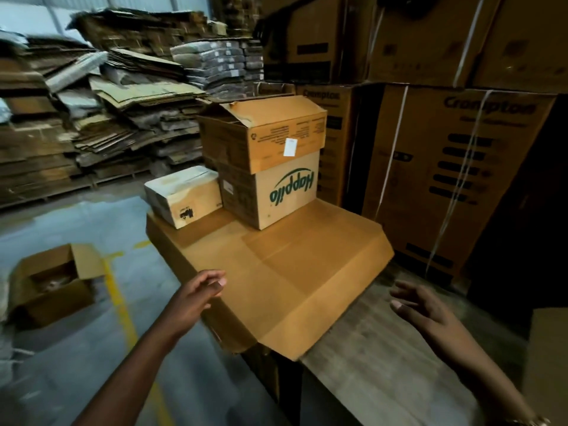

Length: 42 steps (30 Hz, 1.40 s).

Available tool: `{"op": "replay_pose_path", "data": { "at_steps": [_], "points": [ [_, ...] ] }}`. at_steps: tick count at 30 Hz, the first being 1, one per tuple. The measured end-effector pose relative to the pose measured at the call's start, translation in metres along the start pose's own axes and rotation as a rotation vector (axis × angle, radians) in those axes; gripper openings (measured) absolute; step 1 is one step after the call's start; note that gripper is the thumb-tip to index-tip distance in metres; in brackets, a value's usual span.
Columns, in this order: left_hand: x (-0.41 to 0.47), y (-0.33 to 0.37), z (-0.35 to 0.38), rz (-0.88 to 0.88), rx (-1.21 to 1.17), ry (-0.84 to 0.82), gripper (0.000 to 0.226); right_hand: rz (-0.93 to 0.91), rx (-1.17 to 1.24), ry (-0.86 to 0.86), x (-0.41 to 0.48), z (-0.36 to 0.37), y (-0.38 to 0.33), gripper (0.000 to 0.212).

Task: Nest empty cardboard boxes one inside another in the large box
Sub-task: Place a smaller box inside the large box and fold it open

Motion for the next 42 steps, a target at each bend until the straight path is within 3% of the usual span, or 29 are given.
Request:
{"op": "replay_pose_path", "data": {
  "at_steps": [5, 9, 16, 22, 26, 30, 33, 34, 36, 37, 42],
  "points": [
    [0.059, 0.008, -0.042, 0.052, 0.011, 0.031, 0.023, -0.075, 0.047, -0.033, 0.093, 0.02, -0.024, 0.06],
    [0.104, 0.017, -0.071, 0.055, 0.008, 0.055, 0.037, -0.082, 0.09, -0.059, 0.167, 0.035, -0.047, 0.057],
    [0.196, 0.036, -0.139, 0.101, 0.003, 0.079, 0.027, -0.088, 0.124, -0.053, 0.277, 0.058, -0.1, 0.064],
    [0.314, 0.058, -0.212, 0.13, 0.023, 0.11, 0.026, -0.051, 0.187, -0.001, 0.358, 0.083, -0.144, 0.08],
    [0.414, 0.09, -0.271, 0.148, -0.03, 0.111, 0.039, -0.036, 0.22, 0.074, 0.415, 0.105, -0.184, 0.088],
    [0.509, 0.12, -0.324, 0.148, -0.136, 0.07, 0.065, 0.017, 0.285, 0.197, 0.467, 0.125, -0.228, 0.075],
    [0.557, 0.141, -0.345, 0.119, -0.223, 0.033, 0.082, 0.055, 0.305, 0.254, 0.491, 0.142, -0.26, 0.038],
    [0.57, 0.147, -0.348, 0.102, -0.236, 0.002, 0.085, 0.072, 0.32, 0.246, 0.498, 0.148, -0.269, 0.045],
    [0.592, 0.158, -0.35, 0.07, -0.218, -0.091, 0.088, 0.12, 0.348, 0.244, 0.518, 0.156, -0.278, 0.09],
    [0.601, 0.161, -0.35, 0.058, -0.195, -0.142, 0.087, 0.132, 0.351, 0.246, 0.527, 0.16, -0.283, 0.098],
    [0.634, 0.164, -0.352, 0.016, -0.163, -0.292, 0.087, 0.208, 0.469, 0.228, 0.558, 0.169, -0.302, 0.104]
  ]
}}
Point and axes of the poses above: each hand's wrist, its own x-axis towards the middle knuckle, its own z-axis out of the palm, y = z × x, the point moved 3 cm from there along x, towards the middle knuckle, and after that the axes turned 11 degrees about -y, right-handed, at the moved point
